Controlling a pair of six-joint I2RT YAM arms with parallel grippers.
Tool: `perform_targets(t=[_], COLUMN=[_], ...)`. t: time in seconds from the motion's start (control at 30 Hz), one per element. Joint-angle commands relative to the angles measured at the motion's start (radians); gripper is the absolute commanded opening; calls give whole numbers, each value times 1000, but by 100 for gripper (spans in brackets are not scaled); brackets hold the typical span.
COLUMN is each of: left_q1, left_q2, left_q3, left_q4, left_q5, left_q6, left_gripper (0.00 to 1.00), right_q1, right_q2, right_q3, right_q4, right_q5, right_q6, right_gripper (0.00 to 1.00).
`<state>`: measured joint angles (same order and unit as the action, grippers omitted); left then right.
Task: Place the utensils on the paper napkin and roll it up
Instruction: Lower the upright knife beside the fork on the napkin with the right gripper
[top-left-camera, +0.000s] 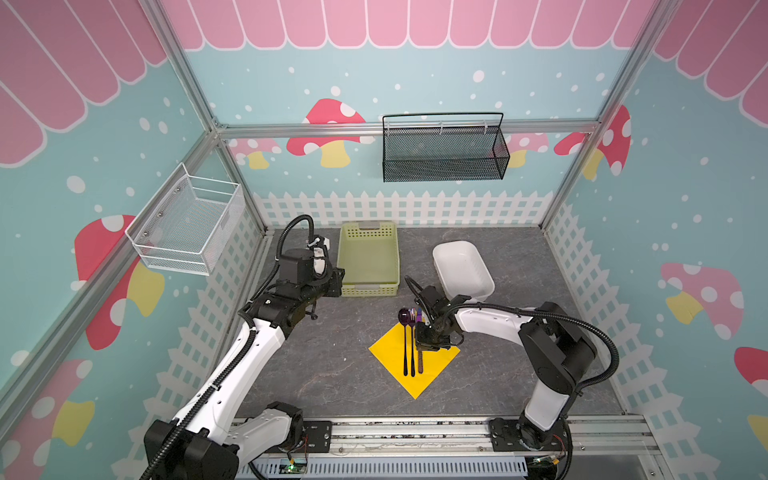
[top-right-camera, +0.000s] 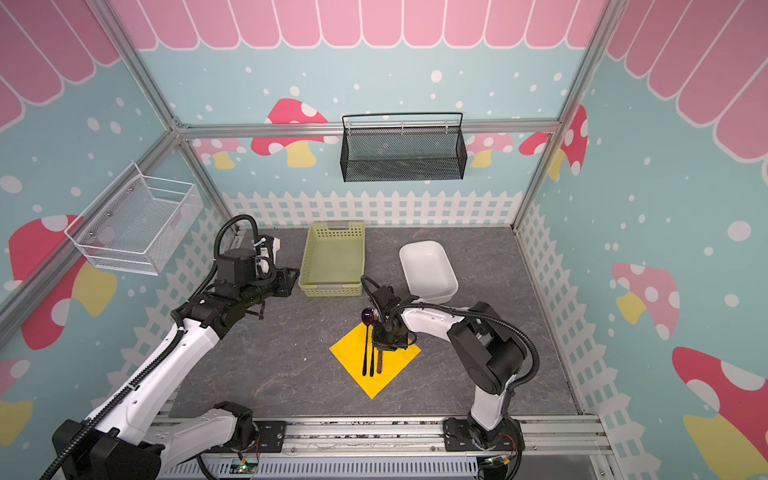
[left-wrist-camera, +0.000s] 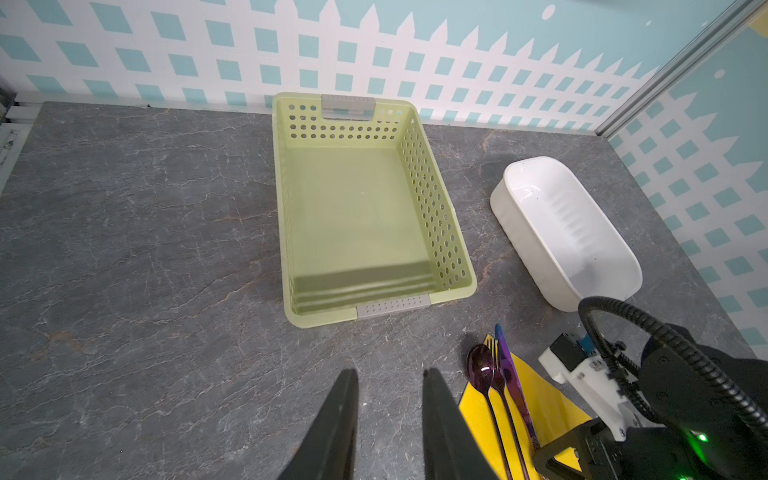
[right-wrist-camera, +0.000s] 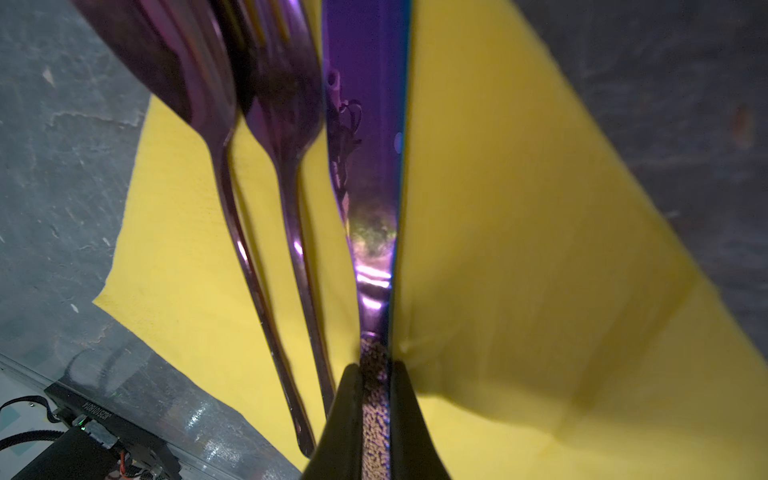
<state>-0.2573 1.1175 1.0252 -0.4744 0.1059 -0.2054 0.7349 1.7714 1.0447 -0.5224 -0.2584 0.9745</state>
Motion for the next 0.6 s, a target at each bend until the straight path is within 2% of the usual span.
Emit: perform_targets(t=[0.0,0.57], left_q1=[5,5], left_q2=[10,10], left_q3=[-6,-6], left_q4=[5,3], left_q5=[7,8], left_q6=[-8,-8], left_gripper=[29,29], right_q1=[10,11], right_q2=[5,-33], right_q3=[-19,-12], right_q4=[2,-13], right_q5=[-11,18], right_q6=[21,26], right_gripper=[10,24])
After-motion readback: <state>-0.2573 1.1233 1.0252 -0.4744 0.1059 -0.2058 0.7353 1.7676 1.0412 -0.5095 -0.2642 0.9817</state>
